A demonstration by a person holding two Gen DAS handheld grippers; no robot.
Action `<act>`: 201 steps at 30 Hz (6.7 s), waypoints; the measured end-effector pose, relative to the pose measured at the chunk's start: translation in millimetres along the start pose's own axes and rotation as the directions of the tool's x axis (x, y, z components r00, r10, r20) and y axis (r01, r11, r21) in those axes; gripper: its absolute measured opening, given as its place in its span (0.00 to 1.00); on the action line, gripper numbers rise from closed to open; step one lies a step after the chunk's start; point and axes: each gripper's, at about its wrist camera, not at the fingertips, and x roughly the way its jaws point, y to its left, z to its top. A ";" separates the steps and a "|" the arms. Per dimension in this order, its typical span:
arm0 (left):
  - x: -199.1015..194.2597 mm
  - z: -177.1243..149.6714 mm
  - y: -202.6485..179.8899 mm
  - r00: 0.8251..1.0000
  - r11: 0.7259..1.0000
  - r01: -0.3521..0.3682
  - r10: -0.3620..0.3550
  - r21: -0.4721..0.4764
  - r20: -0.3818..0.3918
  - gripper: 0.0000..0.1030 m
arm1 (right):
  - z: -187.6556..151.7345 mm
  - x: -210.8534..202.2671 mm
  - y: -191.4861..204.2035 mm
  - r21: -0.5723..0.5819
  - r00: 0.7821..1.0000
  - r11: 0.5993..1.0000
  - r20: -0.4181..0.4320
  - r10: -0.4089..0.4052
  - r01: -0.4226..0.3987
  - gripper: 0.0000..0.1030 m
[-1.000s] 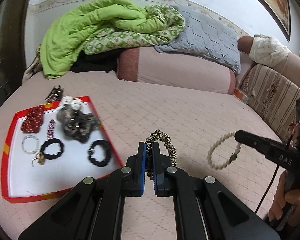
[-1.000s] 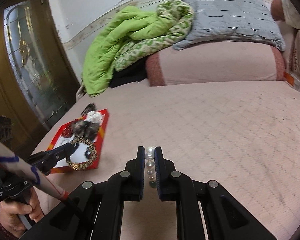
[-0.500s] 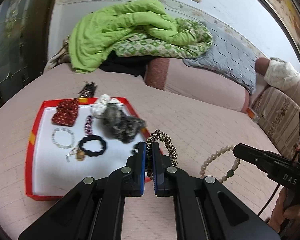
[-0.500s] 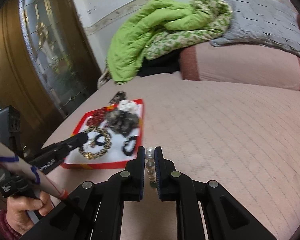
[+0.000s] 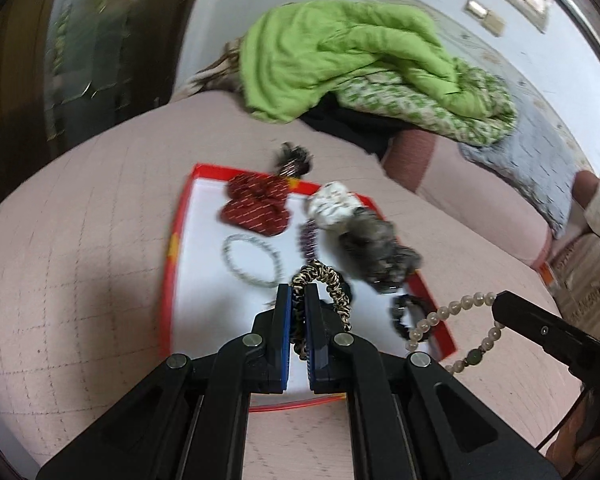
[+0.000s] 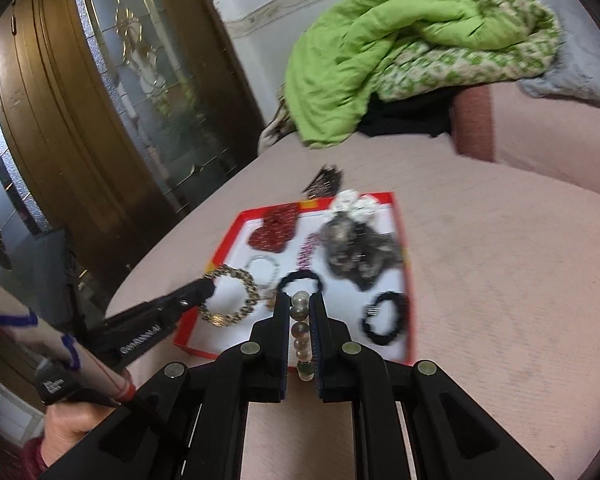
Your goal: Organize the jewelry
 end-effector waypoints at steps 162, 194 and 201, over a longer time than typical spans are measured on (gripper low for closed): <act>-135.9 -101.2 -47.7 0.878 0.901 -0.433 0.417 0.016 0.235 1.00 | -120.2 -82.9 23.2 -0.100 0.960 0.956 -0.021 -0.280 0.276 0.90; -134.6 -102.3 -46.1 0.879 0.902 -0.432 0.417 0.017 0.231 1.00 | -121.6 -82.8 22.8 -0.099 0.960 0.956 -0.023 -0.281 0.277 0.90; -134.5 -101.1 -46.5 0.879 0.902 -0.432 0.417 0.016 0.230 1.00 | -122.7 -83.4 22.3 -0.098 0.960 0.956 -0.022 -0.280 0.277 0.90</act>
